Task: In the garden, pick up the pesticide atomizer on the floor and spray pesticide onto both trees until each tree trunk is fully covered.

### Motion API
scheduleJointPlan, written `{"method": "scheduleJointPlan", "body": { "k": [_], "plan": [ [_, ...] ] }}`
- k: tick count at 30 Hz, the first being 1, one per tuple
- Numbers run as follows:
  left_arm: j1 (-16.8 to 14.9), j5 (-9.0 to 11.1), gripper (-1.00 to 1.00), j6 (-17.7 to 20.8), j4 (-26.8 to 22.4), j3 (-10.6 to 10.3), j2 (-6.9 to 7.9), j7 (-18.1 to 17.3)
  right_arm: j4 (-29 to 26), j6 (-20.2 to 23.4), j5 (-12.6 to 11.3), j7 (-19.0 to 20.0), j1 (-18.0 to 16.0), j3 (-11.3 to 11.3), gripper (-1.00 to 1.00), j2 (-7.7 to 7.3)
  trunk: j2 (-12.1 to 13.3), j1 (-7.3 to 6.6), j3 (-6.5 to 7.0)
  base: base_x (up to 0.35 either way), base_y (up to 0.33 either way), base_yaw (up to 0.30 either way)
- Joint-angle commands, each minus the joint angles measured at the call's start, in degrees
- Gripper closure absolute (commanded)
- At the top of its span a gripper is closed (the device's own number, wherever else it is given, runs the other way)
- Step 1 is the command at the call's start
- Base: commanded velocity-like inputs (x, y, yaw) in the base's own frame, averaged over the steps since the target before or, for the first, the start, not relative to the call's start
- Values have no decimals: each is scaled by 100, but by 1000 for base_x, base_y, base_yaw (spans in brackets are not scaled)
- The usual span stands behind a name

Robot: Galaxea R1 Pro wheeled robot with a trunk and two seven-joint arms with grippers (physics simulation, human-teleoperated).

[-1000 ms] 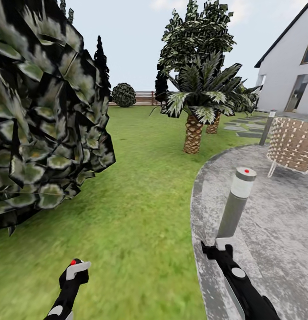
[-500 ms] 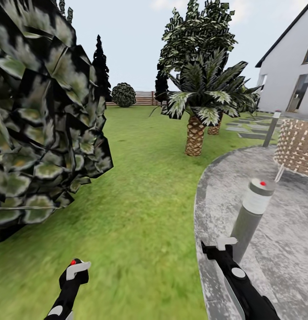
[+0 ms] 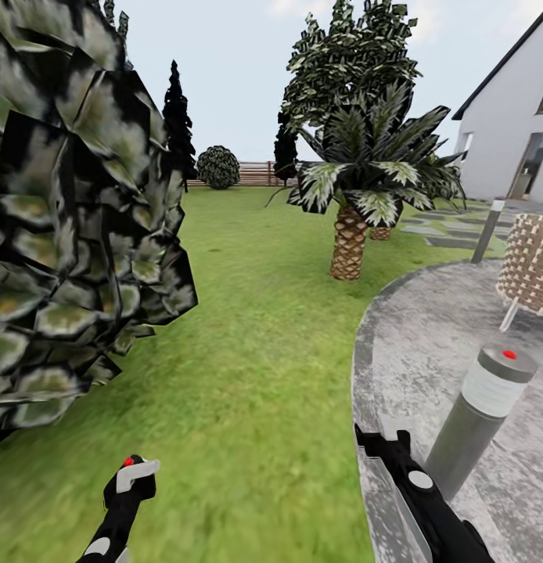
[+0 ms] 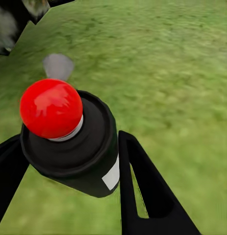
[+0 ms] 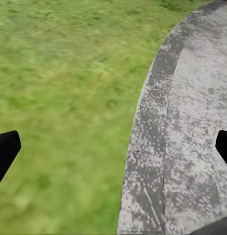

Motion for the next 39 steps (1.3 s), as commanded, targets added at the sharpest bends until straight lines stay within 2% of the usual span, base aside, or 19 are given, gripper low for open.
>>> {"method": "scheduleJointPlan", "body": {
  "k": [1, 30, 39],
  "plan": [
    [-3, 35, 100, -17, 2, -13, 1, -1, 1, -9, 23, 2, -2, -5, -100, 1, -2, 2, -5, 337, 1, 0],
    [-3, 31, 100, -17, 2, -12, 1, -1, 1, -9, 24, 6, -2, -11, -100, -2, -2, 2, -5, 338, 0, -1],
    [-3, 26, 100, -17, 3, -19, 1, -1, 1, -9, 24, 6, -2, -9, -100, -2, -2, 2, -5, 339, 0, -187]
  ]
}}
